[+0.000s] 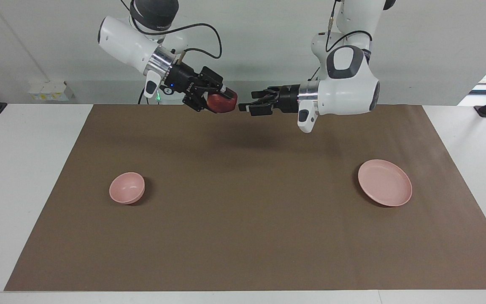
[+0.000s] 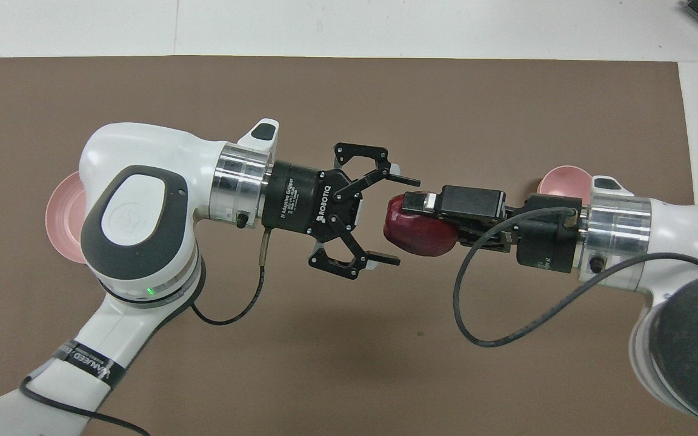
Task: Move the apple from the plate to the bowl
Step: 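Carry the apple to the bowl while the left gripper withdraws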
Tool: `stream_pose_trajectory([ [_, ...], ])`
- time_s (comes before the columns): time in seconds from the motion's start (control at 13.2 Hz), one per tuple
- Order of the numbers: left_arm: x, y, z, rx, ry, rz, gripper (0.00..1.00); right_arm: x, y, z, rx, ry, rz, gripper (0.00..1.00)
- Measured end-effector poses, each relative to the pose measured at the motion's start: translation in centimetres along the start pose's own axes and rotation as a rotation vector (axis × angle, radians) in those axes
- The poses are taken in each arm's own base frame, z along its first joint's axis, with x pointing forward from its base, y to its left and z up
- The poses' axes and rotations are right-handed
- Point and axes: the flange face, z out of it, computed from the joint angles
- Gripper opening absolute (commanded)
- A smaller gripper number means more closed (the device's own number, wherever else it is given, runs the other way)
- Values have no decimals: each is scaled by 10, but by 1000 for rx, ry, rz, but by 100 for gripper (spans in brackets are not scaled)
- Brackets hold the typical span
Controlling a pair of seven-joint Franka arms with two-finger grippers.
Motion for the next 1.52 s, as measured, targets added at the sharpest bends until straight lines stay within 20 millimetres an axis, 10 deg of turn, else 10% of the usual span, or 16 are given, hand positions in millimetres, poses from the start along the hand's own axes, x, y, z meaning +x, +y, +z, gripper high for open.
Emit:
stream_pose_trajectory([
  [0.46,2,-46,-79,277,234,219,100,28,70,-29,-450,-39,-138,0],
  [1.06,-28,-72,-149,562,617,549,100,95,140,8,-976,-114,-407,0],
  [1.52,-14,-75,-192,800,751,836,100,148,209,7,-1154,-115,-520,0],
])
